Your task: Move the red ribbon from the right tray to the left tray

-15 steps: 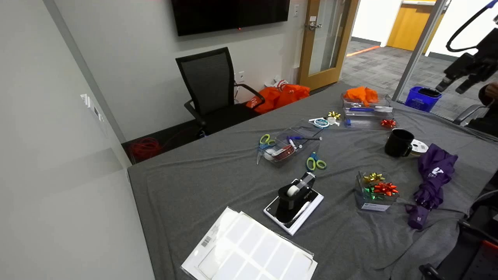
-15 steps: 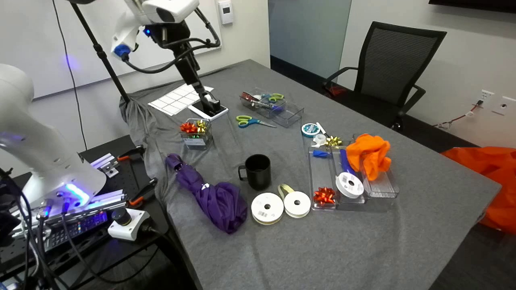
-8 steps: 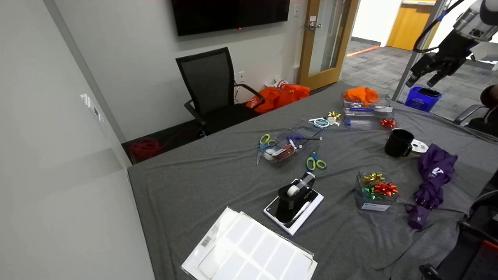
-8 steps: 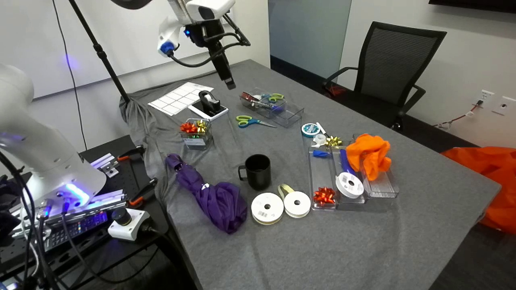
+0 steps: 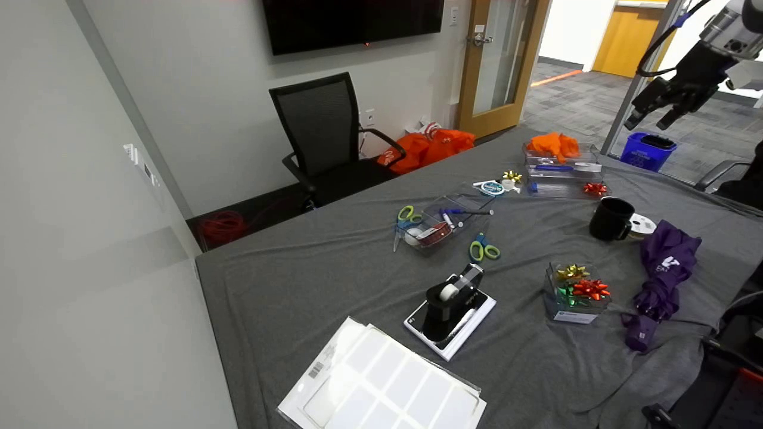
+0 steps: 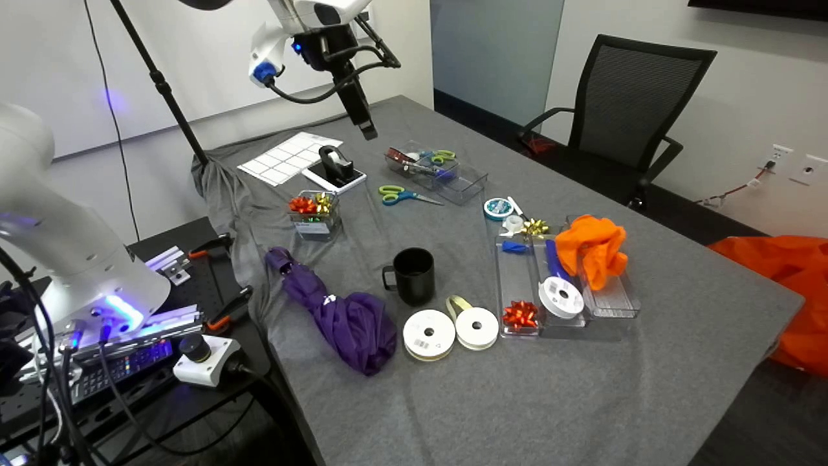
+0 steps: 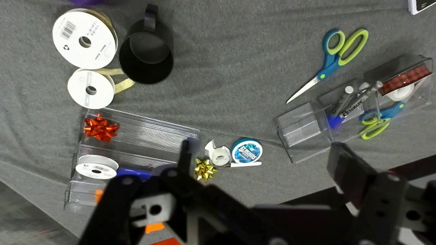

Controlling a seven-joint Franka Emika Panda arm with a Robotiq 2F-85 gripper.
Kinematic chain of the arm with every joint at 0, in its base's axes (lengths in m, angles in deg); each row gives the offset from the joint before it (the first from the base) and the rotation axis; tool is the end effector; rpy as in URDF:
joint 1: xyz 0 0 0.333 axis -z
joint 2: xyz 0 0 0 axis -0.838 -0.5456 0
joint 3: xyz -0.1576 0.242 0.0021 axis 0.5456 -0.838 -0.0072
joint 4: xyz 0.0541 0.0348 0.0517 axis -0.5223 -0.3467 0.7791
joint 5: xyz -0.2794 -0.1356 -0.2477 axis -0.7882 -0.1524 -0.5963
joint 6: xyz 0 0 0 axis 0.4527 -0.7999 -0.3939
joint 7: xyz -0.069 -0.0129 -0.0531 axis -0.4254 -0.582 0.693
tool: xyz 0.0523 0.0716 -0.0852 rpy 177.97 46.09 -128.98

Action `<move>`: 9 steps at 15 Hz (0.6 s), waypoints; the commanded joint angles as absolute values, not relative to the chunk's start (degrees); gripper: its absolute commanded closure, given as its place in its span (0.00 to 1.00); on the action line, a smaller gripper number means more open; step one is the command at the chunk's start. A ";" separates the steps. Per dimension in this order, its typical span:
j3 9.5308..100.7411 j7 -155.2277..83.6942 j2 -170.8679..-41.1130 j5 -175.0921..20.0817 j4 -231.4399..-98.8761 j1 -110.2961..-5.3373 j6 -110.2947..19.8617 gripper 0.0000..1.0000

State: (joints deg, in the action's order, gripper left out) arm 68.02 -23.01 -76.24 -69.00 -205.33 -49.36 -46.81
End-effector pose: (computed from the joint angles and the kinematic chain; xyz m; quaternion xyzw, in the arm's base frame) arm 0.4678 -0.2120 0.4178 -0.9727 0.1702 -0.1550 0.0296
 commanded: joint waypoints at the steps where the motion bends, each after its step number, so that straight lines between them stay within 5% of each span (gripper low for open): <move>1: 67.55 -22.81 -77.60 -65.90 -203.85 -48.63 -46.95 0.00; 9: 69.79 -25.64 -91.75 -52.14 -189.87 -46.12 -50.06 0.00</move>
